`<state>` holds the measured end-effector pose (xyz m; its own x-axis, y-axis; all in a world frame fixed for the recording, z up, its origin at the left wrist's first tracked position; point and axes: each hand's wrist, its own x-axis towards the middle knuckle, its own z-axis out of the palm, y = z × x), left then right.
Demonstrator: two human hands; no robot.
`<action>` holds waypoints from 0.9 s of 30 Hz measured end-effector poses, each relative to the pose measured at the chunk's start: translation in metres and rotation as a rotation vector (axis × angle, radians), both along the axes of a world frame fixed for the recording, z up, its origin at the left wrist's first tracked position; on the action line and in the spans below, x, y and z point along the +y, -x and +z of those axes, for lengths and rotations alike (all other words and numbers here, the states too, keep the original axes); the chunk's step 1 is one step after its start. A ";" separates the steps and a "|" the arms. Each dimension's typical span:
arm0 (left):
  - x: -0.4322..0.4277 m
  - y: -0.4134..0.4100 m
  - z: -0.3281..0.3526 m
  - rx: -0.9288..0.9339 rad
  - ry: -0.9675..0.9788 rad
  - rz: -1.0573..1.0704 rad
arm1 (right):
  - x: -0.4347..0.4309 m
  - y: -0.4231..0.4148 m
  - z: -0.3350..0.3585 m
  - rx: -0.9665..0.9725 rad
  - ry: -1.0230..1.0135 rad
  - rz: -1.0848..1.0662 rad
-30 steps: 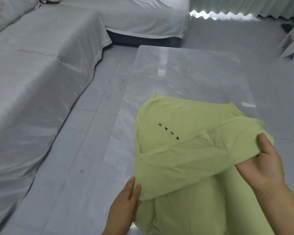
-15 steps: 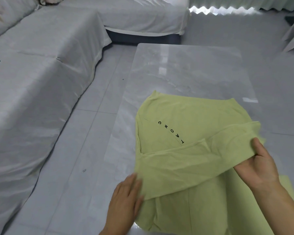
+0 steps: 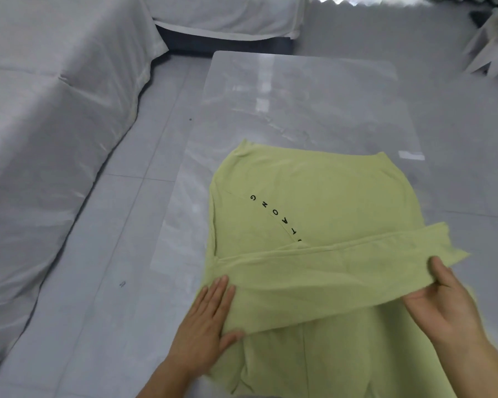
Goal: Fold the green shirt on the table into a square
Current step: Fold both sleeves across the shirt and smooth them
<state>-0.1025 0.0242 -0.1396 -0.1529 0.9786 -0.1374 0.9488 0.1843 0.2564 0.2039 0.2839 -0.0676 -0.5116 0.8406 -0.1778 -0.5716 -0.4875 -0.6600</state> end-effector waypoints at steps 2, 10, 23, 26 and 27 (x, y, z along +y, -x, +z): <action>-0.005 0.002 -0.001 -0.010 0.002 0.083 | 0.002 0.025 0.022 -0.284 0.054 -0.139; 0.029 -0.025 0.024 -0.008 -0.001 0.326 | 0.024 0.054 -0.001 -0.257 0.256 -0.192; 0.041 -0.018 -0.007 0.056 -0.034 0.079 | 0.002 0.040 -0.004 -0.237 0.321 -0.217; 0.041 -0.017 -0.008 0.069 -0.013 0.073 | 0.005 0.039 -0.002 -0.213 0.306 -0.231; 0.041 -0.017 -0.008 0.060 -0.005 0.076 | 0.006 0.039 0.000 -0.191 0.286 -0.219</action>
